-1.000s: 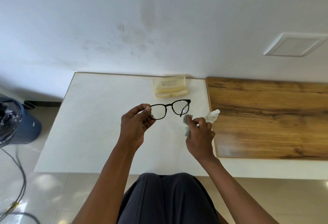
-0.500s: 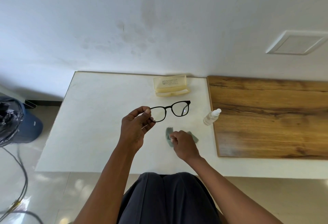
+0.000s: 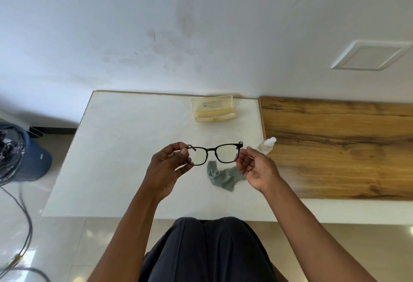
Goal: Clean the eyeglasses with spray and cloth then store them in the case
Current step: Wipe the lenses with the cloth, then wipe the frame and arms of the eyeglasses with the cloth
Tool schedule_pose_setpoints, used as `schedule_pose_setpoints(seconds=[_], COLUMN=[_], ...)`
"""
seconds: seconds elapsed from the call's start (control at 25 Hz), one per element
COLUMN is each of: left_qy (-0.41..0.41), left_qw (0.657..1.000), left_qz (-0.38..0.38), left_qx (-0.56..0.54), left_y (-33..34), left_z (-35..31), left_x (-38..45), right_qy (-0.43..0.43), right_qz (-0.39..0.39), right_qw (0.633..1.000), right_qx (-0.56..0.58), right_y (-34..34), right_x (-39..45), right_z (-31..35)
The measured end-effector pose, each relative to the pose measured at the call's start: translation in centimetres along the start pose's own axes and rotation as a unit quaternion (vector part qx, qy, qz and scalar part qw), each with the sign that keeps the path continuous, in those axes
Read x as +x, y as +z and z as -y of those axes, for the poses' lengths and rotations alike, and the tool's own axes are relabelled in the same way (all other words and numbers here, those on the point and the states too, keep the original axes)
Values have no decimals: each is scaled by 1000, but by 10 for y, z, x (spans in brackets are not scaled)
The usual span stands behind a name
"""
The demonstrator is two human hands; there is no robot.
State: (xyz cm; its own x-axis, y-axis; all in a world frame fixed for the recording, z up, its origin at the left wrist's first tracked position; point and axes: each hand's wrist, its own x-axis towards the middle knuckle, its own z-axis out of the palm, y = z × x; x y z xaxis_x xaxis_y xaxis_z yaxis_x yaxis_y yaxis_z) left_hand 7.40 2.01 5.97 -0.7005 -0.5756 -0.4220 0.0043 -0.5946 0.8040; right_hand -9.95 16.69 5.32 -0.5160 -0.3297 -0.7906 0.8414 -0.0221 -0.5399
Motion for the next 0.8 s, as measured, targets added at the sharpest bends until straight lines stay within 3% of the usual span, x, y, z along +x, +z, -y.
schedule_pose_setpoints(seconds=[0.12,0.4,0.8], left_qy=[-13,-19,-40], left_qw=[1000,997,997], left_qz=[26,71,-2], left_qx=[-8,6,-72], left_y=[-6,-20,-18], left_z=[5,11,26], left_x=[-3,-4,-1], right_qy=[37,64,11], right_qz=[21,46,103], right_qw=[994,986,990], right_qx=[101,150,97], right_y=[3,10,25], right_x=[-3,-12,-38], right_z=[11,21,34])
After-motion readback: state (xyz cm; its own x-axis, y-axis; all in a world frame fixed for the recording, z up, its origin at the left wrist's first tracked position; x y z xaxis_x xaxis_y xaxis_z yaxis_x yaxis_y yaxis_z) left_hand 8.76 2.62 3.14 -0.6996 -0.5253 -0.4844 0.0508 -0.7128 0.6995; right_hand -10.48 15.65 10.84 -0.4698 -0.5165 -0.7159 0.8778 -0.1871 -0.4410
